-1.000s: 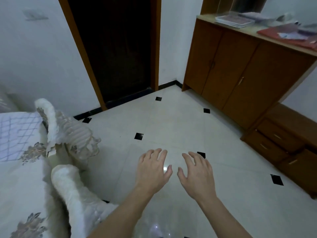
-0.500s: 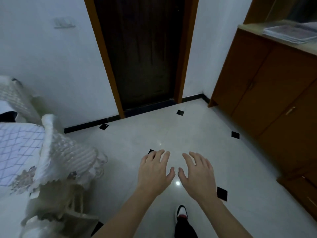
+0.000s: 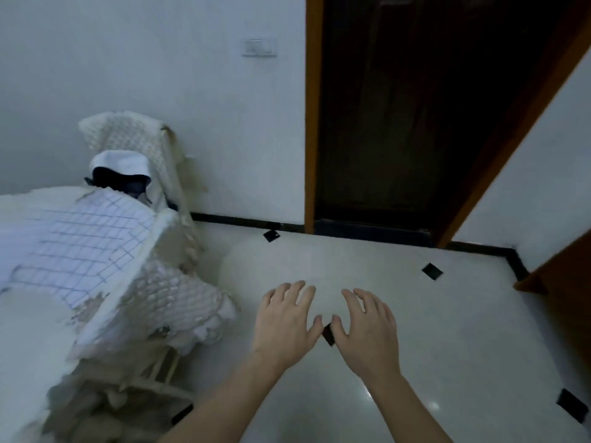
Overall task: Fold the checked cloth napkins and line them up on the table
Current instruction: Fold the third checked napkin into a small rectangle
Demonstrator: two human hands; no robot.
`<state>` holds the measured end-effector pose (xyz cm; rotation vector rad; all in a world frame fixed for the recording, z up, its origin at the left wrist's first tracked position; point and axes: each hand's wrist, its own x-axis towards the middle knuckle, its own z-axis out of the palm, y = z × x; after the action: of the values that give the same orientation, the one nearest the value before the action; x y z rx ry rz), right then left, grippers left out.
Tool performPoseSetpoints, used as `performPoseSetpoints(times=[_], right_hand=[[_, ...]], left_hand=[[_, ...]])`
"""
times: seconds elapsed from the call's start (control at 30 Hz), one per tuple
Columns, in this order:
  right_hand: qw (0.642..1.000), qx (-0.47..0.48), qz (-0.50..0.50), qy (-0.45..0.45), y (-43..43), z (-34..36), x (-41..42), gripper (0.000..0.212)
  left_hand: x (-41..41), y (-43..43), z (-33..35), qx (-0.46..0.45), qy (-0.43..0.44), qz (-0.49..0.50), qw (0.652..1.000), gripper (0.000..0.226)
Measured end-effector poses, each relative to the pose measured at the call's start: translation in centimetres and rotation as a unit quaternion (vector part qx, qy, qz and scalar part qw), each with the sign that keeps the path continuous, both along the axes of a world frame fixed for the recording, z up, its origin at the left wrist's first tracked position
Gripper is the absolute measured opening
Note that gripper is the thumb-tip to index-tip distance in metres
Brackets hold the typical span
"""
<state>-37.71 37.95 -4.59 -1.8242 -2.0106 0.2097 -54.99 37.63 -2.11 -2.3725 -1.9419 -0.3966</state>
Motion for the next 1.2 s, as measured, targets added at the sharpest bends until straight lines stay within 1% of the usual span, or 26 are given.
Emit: performPoseSetpoints(times=[0.13, 0.33, 0.5, 0.63, 0.7, 0.8, 0.87, 0.97, 1.07, 1.2], right_hand=[[0.995, -0.009, 0.095, 0.000, 6.1, -0.3, -4.9, 0.057], [0.980, -0.007, 0.199, -0.007, 13.4, -1.3, -12.8, 0.054], [0.966, -0.014, 0.257, -0.029, 21.4, -1.7, -20.6, 0.053], [0.955, -0.007, 0.294, -0.033, 28.5, -0.7, -27.0, 0.057], [0.951, -0.005, 0.307, -0.027, 31.7, 0.2, -30.4, 0.053], [0.941, 0.008, 0.337, -0.009, 34.5, 1.3, -34.9, 0.049], [0.932, 0.016, 0.362, -0.006, 35.8, 1.5, -37.7, 0.051], [0.913, 0.008, 0.407, -0.001, 37.9, 1.3, -41.4, 0.054], [0.894, 0.002, 0.447, 0.002, 39.9, 0.7, -44.6, 0.054], [0.870, -0.010, 0.492, -0.004, 43.9, 0.3, -48.8, 0.052]], left_hand=[[-4.5, 3.2, 0.2, -0.015, -0.006, 0.105, 0.994, 0.048], [-12.5, 6.9, -0.6, -0.012, 0.004, 0.199, 0.980, 0.048], [-19.5, 13.3, -1.3, -0.007, -0.014, 0.264, 0.964, 0.049], [-25.4, 18.0, -0.3, -0.001, -0.060, 0.324, 0.944, 0.053], [-28.6, 19.7, 0.6, -0.002, -0.066, 0.353, 0.933, 0.054], [-32.4, 21.3, 1.0, 0.010, -0.067, 0.391, 0.918, 0.046], [-34.1, 22.3, 1.1, 0.009, -0.067, 0.415, 0.907, 0.043], [-36.3, 23.8, 1.2, -0.002, -0.071, 0.446, 0.892, 0.048], [-38.4, 25.3, 0.5, -0.007, -0.068, 0.475, 0.877, 0.048], [-41.5, 28.1, -0.4, -0.019, -0.060, 0.523, 0.850, 0.053]])
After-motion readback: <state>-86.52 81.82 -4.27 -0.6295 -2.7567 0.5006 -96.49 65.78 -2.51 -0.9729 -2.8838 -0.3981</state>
